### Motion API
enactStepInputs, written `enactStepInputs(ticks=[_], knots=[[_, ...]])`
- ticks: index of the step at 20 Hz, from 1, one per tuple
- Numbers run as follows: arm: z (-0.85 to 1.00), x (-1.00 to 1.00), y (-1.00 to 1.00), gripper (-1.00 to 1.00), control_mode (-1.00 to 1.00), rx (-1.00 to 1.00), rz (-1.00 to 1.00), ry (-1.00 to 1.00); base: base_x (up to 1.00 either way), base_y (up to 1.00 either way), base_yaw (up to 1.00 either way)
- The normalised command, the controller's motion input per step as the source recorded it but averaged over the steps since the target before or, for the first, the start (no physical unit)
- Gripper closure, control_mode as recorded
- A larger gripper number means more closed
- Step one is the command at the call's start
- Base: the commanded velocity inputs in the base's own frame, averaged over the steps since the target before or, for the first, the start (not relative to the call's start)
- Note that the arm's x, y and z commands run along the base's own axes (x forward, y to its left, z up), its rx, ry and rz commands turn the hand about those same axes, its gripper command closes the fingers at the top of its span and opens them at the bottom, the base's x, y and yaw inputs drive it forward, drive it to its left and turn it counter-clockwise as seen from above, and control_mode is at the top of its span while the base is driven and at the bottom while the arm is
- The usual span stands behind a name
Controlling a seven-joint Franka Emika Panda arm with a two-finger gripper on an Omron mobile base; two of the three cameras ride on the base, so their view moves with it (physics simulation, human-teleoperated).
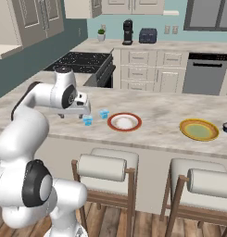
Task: Place two yogurt containers on each plate.
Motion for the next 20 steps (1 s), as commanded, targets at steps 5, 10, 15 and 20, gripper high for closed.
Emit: enactStepInputs(ticks=[5, 10, 15, 20], knots=[[-0.15, 0.33, 0.13, -1.0, -1.0, 0.0, 0.01, 0.02, 0.0, 0.0, 0.0], [-0.08, 0.29, 0.07, -1.0, -1.0, 0.0, 0.0, 0.01, 0.0, 0.0, 0.0], [0.0, 0.17, 0.0, -1.0, -1.0, 0.0, 0.02, 0.0, 0.0, 0.0, 0.0], [-0.05, 0.1, 0.0, -1.0, -1.0, 0.0, 0.01, 0.0, 0.0, 0.0, 0.0]])
